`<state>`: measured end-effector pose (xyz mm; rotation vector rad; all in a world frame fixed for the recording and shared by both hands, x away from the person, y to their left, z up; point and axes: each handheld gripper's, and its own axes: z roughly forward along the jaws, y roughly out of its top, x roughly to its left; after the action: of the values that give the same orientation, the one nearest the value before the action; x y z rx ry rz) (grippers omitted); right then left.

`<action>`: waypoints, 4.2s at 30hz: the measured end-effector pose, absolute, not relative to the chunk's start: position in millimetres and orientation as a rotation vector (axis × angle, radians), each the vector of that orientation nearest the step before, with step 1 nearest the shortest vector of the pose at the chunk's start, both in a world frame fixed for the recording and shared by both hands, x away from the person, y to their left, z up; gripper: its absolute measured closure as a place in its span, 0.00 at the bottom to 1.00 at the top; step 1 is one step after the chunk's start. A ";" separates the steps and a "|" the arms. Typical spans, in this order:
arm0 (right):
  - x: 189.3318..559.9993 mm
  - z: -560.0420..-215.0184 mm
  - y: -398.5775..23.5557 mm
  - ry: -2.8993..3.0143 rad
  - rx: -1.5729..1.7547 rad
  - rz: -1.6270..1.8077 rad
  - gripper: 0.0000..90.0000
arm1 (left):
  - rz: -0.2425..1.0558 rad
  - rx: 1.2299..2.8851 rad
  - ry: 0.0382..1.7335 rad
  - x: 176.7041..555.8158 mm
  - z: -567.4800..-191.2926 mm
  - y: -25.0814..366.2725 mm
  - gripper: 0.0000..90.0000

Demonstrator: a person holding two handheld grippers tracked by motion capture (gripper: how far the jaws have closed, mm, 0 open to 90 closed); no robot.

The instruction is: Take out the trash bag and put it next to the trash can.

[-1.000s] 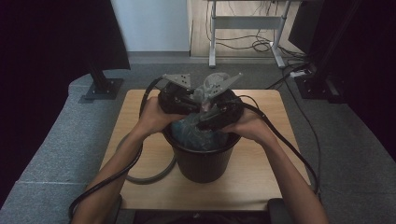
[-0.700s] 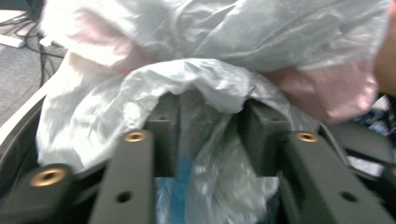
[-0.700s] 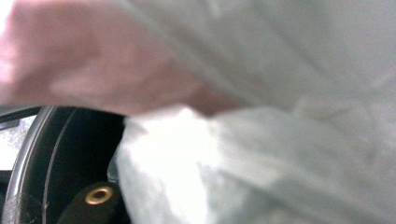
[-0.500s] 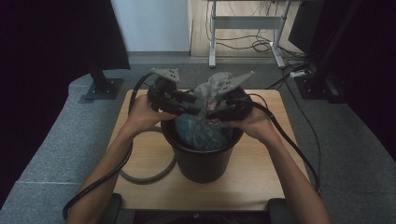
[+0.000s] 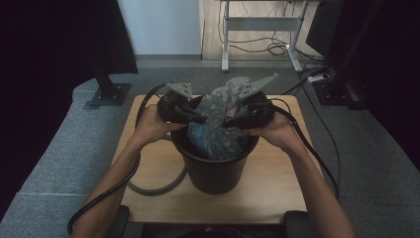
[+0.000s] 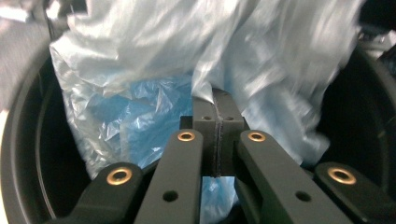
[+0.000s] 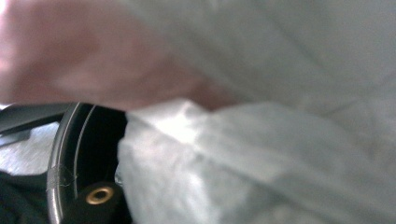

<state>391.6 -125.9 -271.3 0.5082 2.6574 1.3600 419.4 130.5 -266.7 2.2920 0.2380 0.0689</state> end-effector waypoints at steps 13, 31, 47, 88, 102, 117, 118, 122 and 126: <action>387.5 -282.3 -91.3 2.697 0.420 1.300 0.65 | 0.030 2.244 0.126 408.4 -258.7 102.5 1.00; 393.2 -273.2 -110.9 2.687 0.463 1.268 0.86 | 0.103 2.253 0.325 417.0 -249.9 137.1 0.37; 400.1 -242.2 -132.1 2.693 0.584 1.216 0.85 | 0.153 2.307 0.401 410.4 -261.6 183.2 0.17; 390.8 -155.8 -175.4 2.492 0.748 1.127 0.84 | 0.163 2.224 0.758 394.7 -413.4 261.2 0.00; 379.5 -142.8 -216.2 2.395 0.874 1.067 0.84 | 0.153 2.210 0.864 387.2 -466.7 270.5 0.00; 379.2 -170.8 -252.7 2.345 0.988 0.949 0.84 | 0.213 2.209 0.950 384.7 -493.0 279.2 0.00; 380.2 -175.1 -253.9 2.344 0.995 0.934 0.84 | 0.212 2.207 0.955 384.5 -494.3 279.4 0.00; 384.9 -195.0 -257.0 2.351 1.015 0.901 0.84 | 0.211 2.212 0.971 384.6 -498.6 280.4 0.00; 392.0 -219.4 -258.4 2.369 1.040 0.898 0.84 | 0.210 2.209 0.987 383.8 -501.9 281.6 0.00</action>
<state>392.0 -258.4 -219.4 1.0396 2.3689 0.8983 383.8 281.6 -501.9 2.2094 0.9869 0.2098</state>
